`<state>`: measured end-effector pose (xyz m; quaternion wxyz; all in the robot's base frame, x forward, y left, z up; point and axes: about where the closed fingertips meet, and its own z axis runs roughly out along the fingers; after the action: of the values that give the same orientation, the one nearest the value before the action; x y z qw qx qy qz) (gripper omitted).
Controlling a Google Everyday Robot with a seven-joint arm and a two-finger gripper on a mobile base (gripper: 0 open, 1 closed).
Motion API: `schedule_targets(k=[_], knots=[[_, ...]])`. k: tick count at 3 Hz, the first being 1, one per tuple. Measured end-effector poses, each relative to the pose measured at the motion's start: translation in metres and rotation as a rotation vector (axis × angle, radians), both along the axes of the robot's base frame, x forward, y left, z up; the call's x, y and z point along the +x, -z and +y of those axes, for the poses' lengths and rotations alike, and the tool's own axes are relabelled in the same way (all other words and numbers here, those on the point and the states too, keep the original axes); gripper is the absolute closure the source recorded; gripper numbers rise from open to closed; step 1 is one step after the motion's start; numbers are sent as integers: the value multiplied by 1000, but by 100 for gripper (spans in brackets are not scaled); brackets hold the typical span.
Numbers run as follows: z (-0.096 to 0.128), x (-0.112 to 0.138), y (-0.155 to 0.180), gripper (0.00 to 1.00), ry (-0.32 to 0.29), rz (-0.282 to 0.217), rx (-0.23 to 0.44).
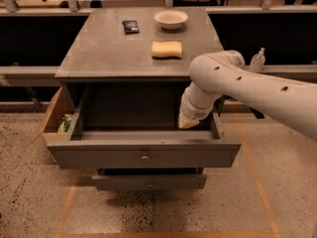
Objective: Open top drawer
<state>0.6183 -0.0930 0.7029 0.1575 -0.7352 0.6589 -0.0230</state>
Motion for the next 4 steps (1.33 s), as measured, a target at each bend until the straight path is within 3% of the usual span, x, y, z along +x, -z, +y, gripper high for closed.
schedule_targets(k=[1,2,3,4], knots=[[6,9,17,100,-35,-20,4],[14,10,38,100,-74,-6,-9],[19,6,56,100,-107,40,-36],[20,-4,67,100,-108,120,-67]])
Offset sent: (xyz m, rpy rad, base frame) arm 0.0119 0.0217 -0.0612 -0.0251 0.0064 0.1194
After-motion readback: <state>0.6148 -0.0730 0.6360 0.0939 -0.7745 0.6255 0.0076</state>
